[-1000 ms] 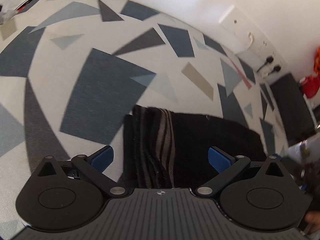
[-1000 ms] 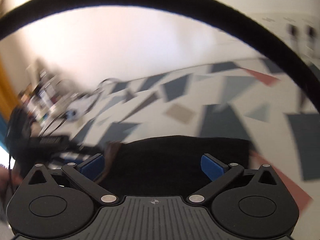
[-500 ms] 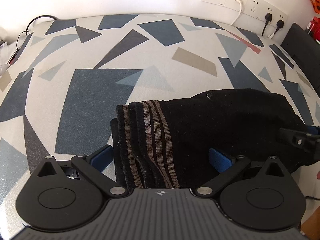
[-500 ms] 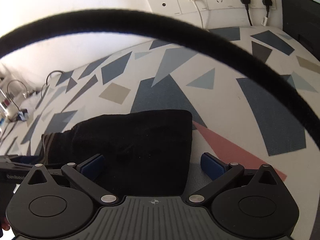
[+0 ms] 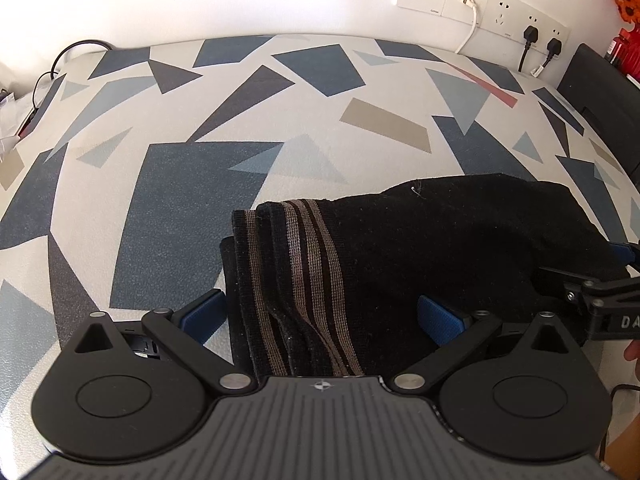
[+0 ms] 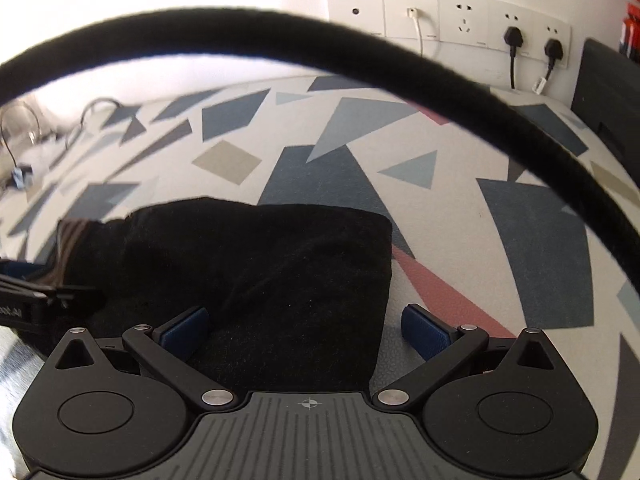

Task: Fold clothes
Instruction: 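Grasp the striped waistband with the left gripper while the right gripper grasps the trousers beside it, then carry the folded trousers with both grippers to the clothes stack on the chair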

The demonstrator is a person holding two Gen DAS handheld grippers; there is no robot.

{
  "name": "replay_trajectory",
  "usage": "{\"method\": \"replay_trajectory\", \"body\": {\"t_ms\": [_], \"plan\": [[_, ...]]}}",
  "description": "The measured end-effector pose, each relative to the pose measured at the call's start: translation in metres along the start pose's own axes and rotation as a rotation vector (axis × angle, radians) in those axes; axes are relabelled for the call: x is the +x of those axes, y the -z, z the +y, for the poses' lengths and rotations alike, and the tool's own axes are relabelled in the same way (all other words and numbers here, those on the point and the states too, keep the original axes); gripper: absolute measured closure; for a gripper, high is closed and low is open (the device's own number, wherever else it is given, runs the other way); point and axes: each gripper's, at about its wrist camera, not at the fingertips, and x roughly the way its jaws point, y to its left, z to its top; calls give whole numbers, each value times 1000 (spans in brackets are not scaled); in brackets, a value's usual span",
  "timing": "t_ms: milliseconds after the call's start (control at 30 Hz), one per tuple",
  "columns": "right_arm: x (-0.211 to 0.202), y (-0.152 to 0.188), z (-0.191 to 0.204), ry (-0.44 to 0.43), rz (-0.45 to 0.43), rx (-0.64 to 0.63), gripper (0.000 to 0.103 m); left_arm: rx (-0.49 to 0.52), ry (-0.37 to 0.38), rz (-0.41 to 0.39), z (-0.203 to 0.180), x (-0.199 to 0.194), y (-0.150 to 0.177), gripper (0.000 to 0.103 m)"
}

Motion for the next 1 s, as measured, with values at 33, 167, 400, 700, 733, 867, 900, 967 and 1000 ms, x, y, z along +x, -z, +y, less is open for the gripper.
{"method": "replay_trajectory", "body": {"t_ms": [33,167,400,700,733,867,900,967,1000], "plan": [[0,-2,1,6,6,4,1,0,-1,0,0,0,0,0],[2,-5,3,16,20,7,1,5,-3,19,0,1,-3,0],[4,-2,1,11,3,-2,1,23,5,27,0,4,-6,0],[-5,-6,6,-53,-7,13,53,-4,49,44,5,-2,-15,41],[-6,-7,5,-77,6,27,61,0,62,47,5,-3,-16,46],[-11,-7,-2,-142,26,79,73,-8,95,57,5,-8,-20,72],[-13,-5,-3,-150,24,88,75,-12,99,57,4,-10,-20,74],[-18,0,-4,-161,15,108,77,1,104,33,-1,-18,-18,79],[-22,2,-5,-165,4,116,79,7,106,20,-3,-22,-18,81]]}}
